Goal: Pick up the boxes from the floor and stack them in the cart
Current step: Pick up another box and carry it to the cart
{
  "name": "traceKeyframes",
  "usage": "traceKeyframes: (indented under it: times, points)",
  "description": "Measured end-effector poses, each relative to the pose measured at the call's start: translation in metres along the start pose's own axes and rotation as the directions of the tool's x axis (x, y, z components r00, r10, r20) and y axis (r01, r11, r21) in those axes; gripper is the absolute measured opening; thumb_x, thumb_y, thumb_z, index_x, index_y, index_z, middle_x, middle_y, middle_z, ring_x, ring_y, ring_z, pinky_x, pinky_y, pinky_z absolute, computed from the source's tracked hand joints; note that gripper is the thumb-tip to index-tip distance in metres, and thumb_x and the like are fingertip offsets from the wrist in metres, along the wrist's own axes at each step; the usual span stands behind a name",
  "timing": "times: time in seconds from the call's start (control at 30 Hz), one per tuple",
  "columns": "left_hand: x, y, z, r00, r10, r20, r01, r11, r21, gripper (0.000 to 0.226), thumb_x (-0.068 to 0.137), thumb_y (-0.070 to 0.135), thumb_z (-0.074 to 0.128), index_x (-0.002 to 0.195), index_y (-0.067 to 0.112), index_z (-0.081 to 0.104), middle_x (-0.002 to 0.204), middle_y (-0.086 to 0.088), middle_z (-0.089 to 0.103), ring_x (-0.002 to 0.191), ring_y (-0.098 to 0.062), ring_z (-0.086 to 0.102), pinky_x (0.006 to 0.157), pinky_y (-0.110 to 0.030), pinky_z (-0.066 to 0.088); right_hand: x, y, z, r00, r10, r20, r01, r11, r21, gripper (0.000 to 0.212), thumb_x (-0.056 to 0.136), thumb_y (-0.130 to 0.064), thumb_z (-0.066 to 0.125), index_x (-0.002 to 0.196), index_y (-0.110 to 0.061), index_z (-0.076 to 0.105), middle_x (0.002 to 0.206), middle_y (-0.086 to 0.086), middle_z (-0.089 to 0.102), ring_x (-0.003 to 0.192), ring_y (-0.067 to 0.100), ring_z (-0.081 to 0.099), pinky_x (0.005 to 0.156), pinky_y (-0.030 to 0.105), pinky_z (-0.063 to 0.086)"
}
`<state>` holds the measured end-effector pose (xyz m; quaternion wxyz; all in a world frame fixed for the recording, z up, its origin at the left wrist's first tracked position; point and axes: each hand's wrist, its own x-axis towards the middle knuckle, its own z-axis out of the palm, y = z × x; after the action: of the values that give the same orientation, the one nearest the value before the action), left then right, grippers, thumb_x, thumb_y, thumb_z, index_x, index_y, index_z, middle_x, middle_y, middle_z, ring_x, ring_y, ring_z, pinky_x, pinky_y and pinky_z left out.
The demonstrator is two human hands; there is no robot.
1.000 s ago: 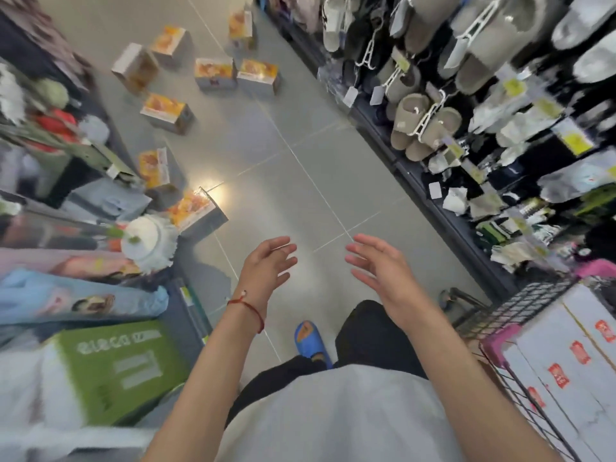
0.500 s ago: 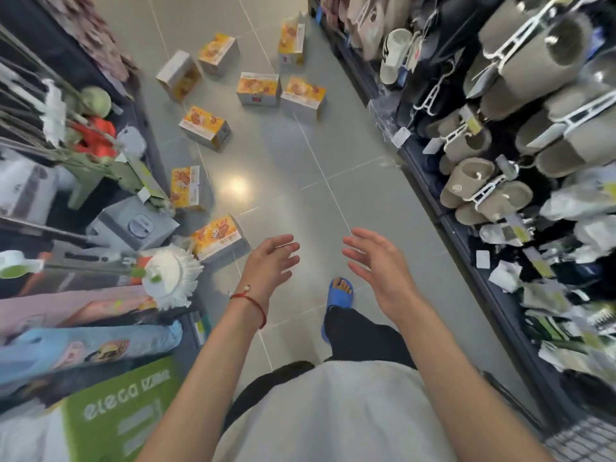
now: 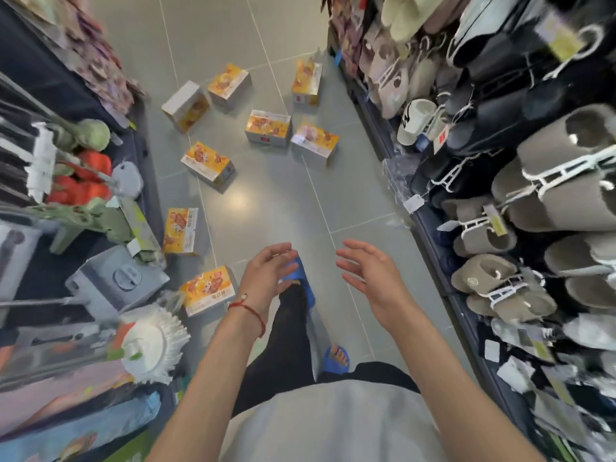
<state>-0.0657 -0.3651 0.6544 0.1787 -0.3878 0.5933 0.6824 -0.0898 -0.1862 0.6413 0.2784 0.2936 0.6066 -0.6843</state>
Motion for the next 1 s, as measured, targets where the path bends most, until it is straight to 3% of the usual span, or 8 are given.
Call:
traceKeyframes:
  times: [0.1,0.23,0.43,0.6,0.7,0.87,1.0]
  points:
    - [0.053,0.043,0.002,1.000,0.003,0.013,-0.003,1.000,-0.018,0.020,0.098,0.013,0.057,0.115,0.018,0.065,0.120,-0.004,0.071,0.116,-0.025,0.065,0.104,-0.042,0.046,0.048,-0.040,0.018,1.000,-0.005,-0.024,0.006,1.000,0.018,0.017,0.100,-0.013,0.060,0.112,-0.022,0.068,0.113,0.003,0.075,0.104,0.017,0.071,0.096,0.032,0.053]
    - [0.123,0.119,0.005,0.999,0.000,0.033,0.001,1.000,-0.025,0.020,0.099,0.012,0.056,0.117,0.016,0.063,0.124,-0.007,0.069,0.118,-0.027,0.064,0.091,-0.033,0.051,0.103,-0.105,0.054,0.999,0.009,-0.049,-0.010,1.000,-0.006,0.019,0.102,-0.013,0.058,0.117,-0.019,0.067,0.115,0.004,0.074,0.105,0.018,0.069,0.102,0.036,0.052]
    - [0.207,0.223,0.019,0.995,-0.006,0.103,-0.004,0.995,0.096,0.022,0.100,0.016,0.056,0.120,0.018,0.064,0.120,-0.001,0.071,0.112,-0.020,0.066,0.104,-0.039,0.047,0.172,-0.194,0.089,0.995,0.013,-0.104,-0.011,1.000,0.023,0.017,0.102,-0.016,0.061,0.117,-0.020,0.067,0.119,0.005,0.074,0.108,0.018,0.070,0.103,0.036,0.053]
    - [0.274,0.291,0.031,0.994,-0.035,0.107,0.020,0.991,0.135,0.018,0.101,0.017,0.054,0.115,0.022,0.064,0.119,0.001,0.071,0.112,-0.019,0.066,0.104,-0.039,0.048,0.233,-0.247,0.103,0.987,0.045,-0.151,-0.032,0.996,0.088,0.018,0.102,-0.015,0.060,0.117,-0.020,0.069,0.119,0.005,0.075,0.113,0.021,0.071,0.106,0.039,0.052]
    - [0.320,0.327,0.044,0.994,-0.056,0.090,0.041,0.985,0.167,0.021,0.102,0.019,0.052,0.120,0.022,0.063,0.119,0.002,0.070,0.113,-0.019,0.065,0.105,-0.039,0.047,0.279,-0.281,0.113,0.986,0.072,-0.151,-0.055,0.992,0.116,0.015,0.102,-0.014,0.060,0.112,-0.021,0.069,0.119,0.008,0.075,0.106,0.018,0.072,0.105,0.038,0.053]
    - [0.402,0.381,0.071,0.994,-0.107,0.017,0.103,0.981,0.162,0.027,0.101,0.015,0.052,0.126,0.016,0.062,0.123,-0.002,0.069,0.113,-0.021,0.065,0.104,-0.039,0.048,0.372,-0.335,0.127,0.981,0.127,-0.147,-0.115,0.989,0.090,0.018,0.101,-0.016,0.061,0.117,-0.020,0.069,0.119,0.007,0.075,0.109,0.018,0.071,0.094,0.031,0.056]
    - [0.460,0.415,0.092,0.986,-0.169,-0.009,0.169,0.974,0.152,0.029,0.101,0.011,0.050,0.128,0.013,0.061,0.124,-0.005,0.068,0.115,-0.023,0.065,0.101,-0.037,0.048,0.436,-0.372,0.140,0.977,0.148,-0.151,-0.145,0.989,0.028,0.019,0.102,-0.014,0.059,0.118,-0.018,0.068,0.118,0.008,0.074,0.111,0.022,0.071,0.103,0.038,0.054]
